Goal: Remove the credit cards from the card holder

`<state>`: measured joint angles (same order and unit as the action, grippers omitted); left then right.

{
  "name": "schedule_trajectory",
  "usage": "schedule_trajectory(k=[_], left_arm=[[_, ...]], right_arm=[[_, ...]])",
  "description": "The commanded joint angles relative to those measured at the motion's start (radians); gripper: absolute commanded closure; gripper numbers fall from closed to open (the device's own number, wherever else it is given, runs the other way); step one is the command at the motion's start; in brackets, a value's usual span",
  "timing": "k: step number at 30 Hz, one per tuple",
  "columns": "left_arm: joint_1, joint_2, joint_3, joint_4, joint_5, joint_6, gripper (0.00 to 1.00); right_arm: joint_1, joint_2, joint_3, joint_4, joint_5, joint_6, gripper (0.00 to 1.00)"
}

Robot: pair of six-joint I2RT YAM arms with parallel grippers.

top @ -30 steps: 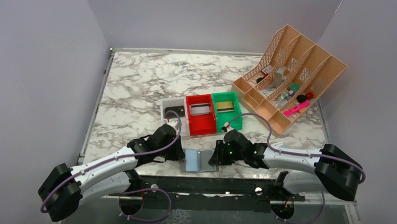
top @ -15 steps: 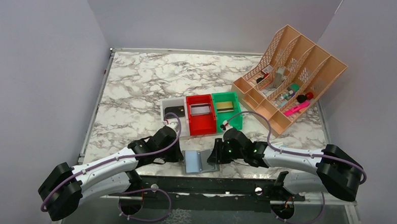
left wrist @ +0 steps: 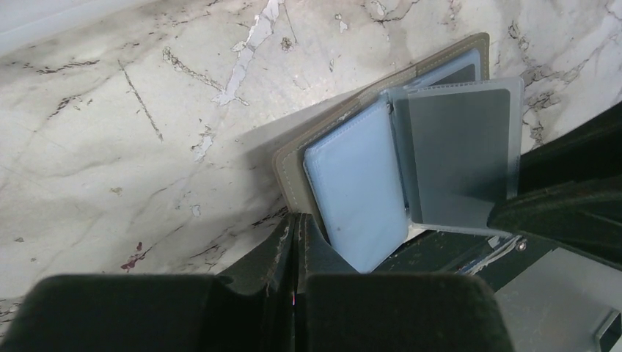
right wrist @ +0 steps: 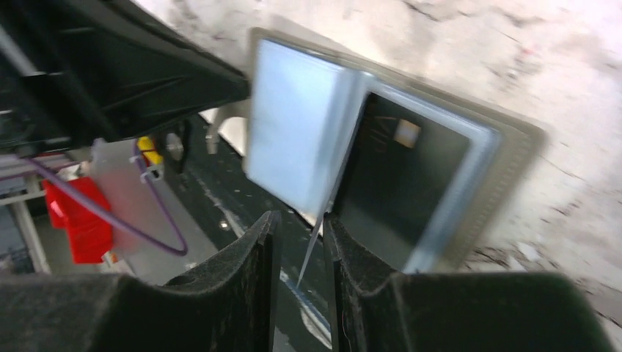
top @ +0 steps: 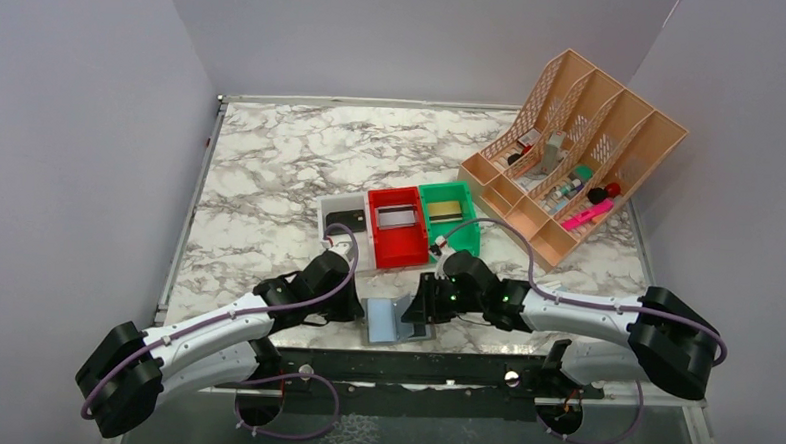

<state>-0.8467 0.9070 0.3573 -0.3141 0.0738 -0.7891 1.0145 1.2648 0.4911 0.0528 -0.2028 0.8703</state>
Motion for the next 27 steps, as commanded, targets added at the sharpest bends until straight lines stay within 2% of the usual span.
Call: schedule_trajectory(k=[1, 10, 14, 19, 22, 27], left_arm=[[-0.008, -0.011, -0.008, 0.034, -0.025, -0.010, 0.96], [-0.008, -0.014, -0.011, 0.043, -0.032, -0.013, 0.96], [-0.008, -0.017, -0.008, 0.041, -0.034, -0.010, 0.96], [-0.009, -0.020, -0.004, 0.042, -0.043, -0.010, 0.93], [-0.008, -0.023, 0.003, 0.034, -0.051, -0.012, 0.84], [-0.008, -0.045, 0.028, -0.001, -0.070, -0.012, 0.61]], right_arm=[[0.006, -0.021, 0.022, 0.163, -0.111, -0.001, 0.68], [0.005, 0.158, 0.106, 0.194, -0.185, -0.039, 0.68], [0.006, 0.154, 0.087, 0.237, -0.188, -0.024, 0.68], [0.006, 0.104, 0.069, 0.202, -0.171, -0.035, 0.67], [0.006, 0.057, 0.041, 0.154, -0.109, -0.031, 0.65], [0.005, -0.020, -0.005, 0.068, 0.024, 0.012, 0.62]])
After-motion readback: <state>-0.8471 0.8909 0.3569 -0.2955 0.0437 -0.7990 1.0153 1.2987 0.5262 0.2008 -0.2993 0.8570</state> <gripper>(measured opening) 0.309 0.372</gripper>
